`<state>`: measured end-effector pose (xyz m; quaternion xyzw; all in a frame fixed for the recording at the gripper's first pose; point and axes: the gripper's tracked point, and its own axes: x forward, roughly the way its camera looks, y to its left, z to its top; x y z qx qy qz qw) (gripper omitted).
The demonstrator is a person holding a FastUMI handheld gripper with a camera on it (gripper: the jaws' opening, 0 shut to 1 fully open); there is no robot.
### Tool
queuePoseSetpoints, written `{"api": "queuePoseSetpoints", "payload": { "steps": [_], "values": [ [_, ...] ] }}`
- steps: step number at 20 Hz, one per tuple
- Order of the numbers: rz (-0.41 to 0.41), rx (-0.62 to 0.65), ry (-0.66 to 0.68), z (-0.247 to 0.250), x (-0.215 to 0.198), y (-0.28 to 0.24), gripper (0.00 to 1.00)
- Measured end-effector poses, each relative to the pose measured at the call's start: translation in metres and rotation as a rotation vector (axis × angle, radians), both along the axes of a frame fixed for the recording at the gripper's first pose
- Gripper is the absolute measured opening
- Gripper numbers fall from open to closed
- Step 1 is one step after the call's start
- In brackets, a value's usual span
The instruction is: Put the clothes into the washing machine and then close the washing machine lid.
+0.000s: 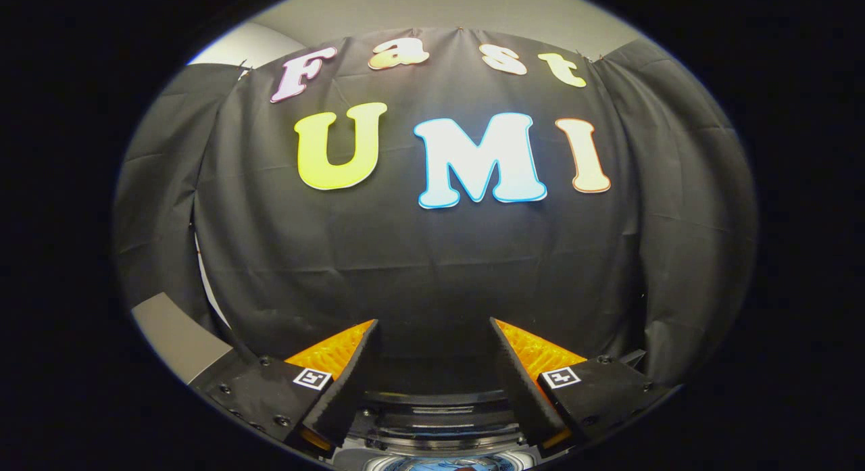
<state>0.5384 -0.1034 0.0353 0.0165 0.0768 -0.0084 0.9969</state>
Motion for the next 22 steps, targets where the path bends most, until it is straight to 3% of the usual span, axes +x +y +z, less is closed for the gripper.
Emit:
{"api": "queuePoseSetpoints", "payload": {
  "steps": [10,22],
  "values": [
    [-0.021,-0.024,0.11,-0.042,0.011,-0.005,0.97],
    [-0.007,-0.029,-0.008,-0.035,-0.032,0.001,0.98]
  ]
}}
